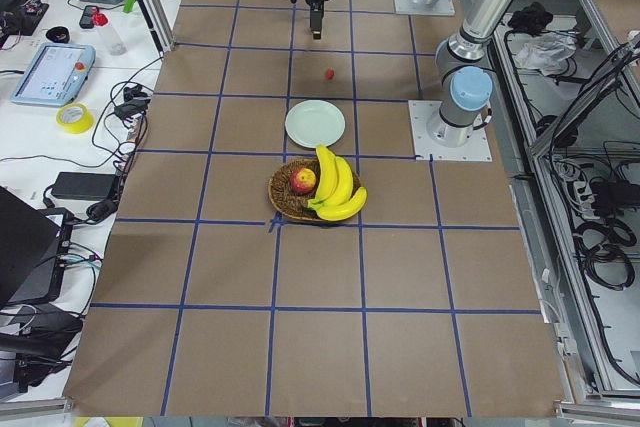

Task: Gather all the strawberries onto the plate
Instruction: 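Return the right gripper and grasp a second strawberry, then carry the second strawberry and release it beside the first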

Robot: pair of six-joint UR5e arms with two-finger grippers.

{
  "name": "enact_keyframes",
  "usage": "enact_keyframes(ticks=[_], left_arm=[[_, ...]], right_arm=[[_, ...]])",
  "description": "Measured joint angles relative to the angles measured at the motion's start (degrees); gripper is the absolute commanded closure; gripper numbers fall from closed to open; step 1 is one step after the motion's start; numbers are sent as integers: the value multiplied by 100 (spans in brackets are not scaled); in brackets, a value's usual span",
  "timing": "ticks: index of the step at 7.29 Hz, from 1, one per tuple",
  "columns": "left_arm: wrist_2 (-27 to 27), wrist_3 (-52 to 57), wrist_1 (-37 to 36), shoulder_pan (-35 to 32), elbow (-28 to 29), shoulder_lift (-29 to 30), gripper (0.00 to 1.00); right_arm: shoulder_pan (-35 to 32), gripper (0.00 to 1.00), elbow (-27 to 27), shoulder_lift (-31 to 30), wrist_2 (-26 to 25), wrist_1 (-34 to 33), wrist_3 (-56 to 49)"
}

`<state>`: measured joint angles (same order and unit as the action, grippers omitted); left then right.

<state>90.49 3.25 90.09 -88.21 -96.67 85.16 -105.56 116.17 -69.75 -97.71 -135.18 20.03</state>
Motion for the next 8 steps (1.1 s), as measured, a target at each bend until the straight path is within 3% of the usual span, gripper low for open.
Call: enact_keyframes(ticks=[1, 2, 3, 4, 5, 8], left_arm=[[2, 1, 0, 2, 0, 0, 0], [3, 3, 0, 4, 0, 0, 0], [3, 2, 0, 5, 4, 0, 0], [4, 0, 0, 5, 4, 0, 0], [4, 2, 0, 5, 2, 0, 0], [4, 0, 0, -16, -34, -1, 0]], right_arm=[[0, 67, 1, 3, 109, -11, 6], [0, 86, 0, 3, 271, -15, 18], [0, 87, -15, -3, 353, -15, 43], [0, 97, -31, -8, 360, -7, 44], [0, 100, -32, -10, 339, 2, 27], [-94, 100, -488, -89, 542, 276, 510]])
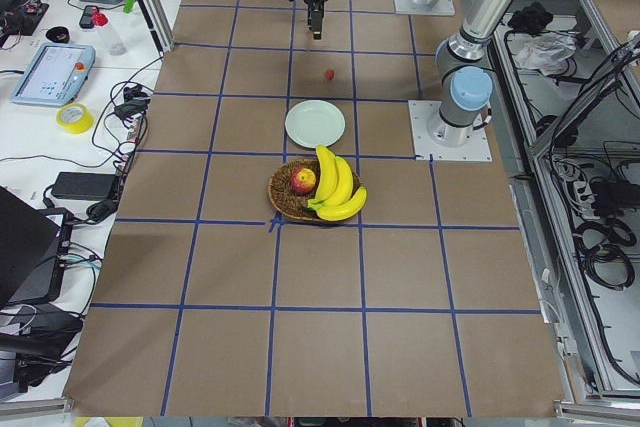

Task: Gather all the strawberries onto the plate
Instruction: 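Carry the second strawberry and release it beside the first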

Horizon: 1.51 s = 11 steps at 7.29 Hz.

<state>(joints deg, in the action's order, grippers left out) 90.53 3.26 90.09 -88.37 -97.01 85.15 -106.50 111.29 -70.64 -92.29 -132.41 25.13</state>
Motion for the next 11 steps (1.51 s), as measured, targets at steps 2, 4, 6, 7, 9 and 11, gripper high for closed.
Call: enact_keyframes(ticks=[2, 4, 6, 7, 9, 11], left_arm=[[-2, -1, -42, 0, -29, -1, 0], [-5, -1, -107, 6, -42, 21, 0], [-5, 5, -121, 23, -45, 27, 0], [-5, 7, -122, 25, -46, 28, 0], [-3, 8, -121, 24, -50, 28, 0], [-7, 8, -132, 30, -44, 27, 0]], right_arm=[[-630, 100, -677, 86, 323, 529, 1008], [-1415, 97, -890, 564, 305, 251, 1758], [-1692, 38, -889, 898, 282, -235, 1975], [-1720, 19, -878, 919, 259, -349, 1986], [-1706, 2, -868, 859, 229, -376, 1959], [-1216, 2, -861, 377, 225, 45, 1287]])
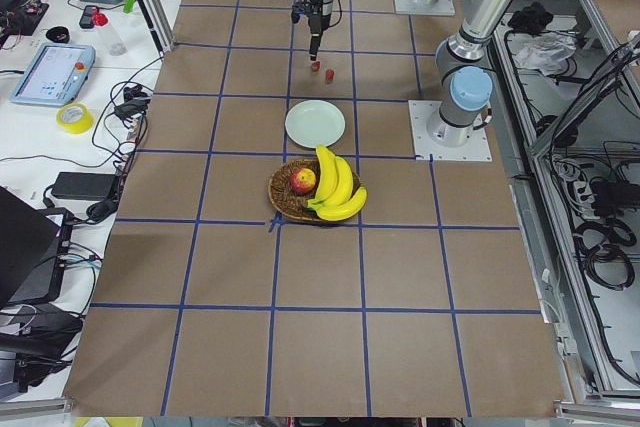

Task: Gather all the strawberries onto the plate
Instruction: 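Carry the second strawberry and release it beside the first, then reach the right gripper to the last strawberry and grasp it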

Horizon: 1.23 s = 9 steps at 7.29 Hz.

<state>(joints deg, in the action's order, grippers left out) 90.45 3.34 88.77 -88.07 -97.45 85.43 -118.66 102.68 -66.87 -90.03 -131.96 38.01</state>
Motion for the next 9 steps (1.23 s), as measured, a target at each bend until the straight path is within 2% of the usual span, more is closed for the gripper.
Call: enact_keyframes(ticks=[2, 3, 4, 5, 7, 9], left_arm=[[-1, 0, -22, 0, -2, 12, 0], [-1, 0, -28, -2, -3, 15, 0], [-1, 0, -31, -2, -3, 17, 0], [-1, 0, -32, -3, -3, 18, 0], [2, 0, -29, 0, -2, 18, 0], [-1, 0, -32, 1, -3, 18, 0]], right_arm=[[1169, 4, 95, -646, -10, 997, -1479], [1712, 4, 175, -811, -168, 1177, -2310], [2195, 11, 311, -896, -451, 1145, -3128], [2756, 11, 470, -942, -620, 1020, -3681], [3796, 11, 749, -964, -600, 925, -4049], [4184, 12, 1236, -973, -548, 671, -4053]])
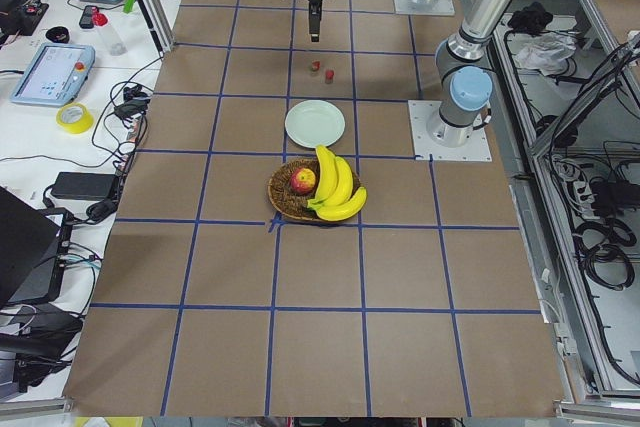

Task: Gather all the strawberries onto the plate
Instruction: 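Reach the right gripper to the last strawberry and grasp it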

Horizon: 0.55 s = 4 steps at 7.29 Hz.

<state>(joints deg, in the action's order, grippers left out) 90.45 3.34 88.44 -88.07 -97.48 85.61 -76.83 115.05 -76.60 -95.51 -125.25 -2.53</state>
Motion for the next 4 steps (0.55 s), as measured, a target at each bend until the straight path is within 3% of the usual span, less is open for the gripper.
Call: enact_keyframes(ticks=[4], left_arm=[[4, 0, 0, 0, 1, 0, 0]], right_arm=[[67, 24, 810, 18, 13, -771, -360]])
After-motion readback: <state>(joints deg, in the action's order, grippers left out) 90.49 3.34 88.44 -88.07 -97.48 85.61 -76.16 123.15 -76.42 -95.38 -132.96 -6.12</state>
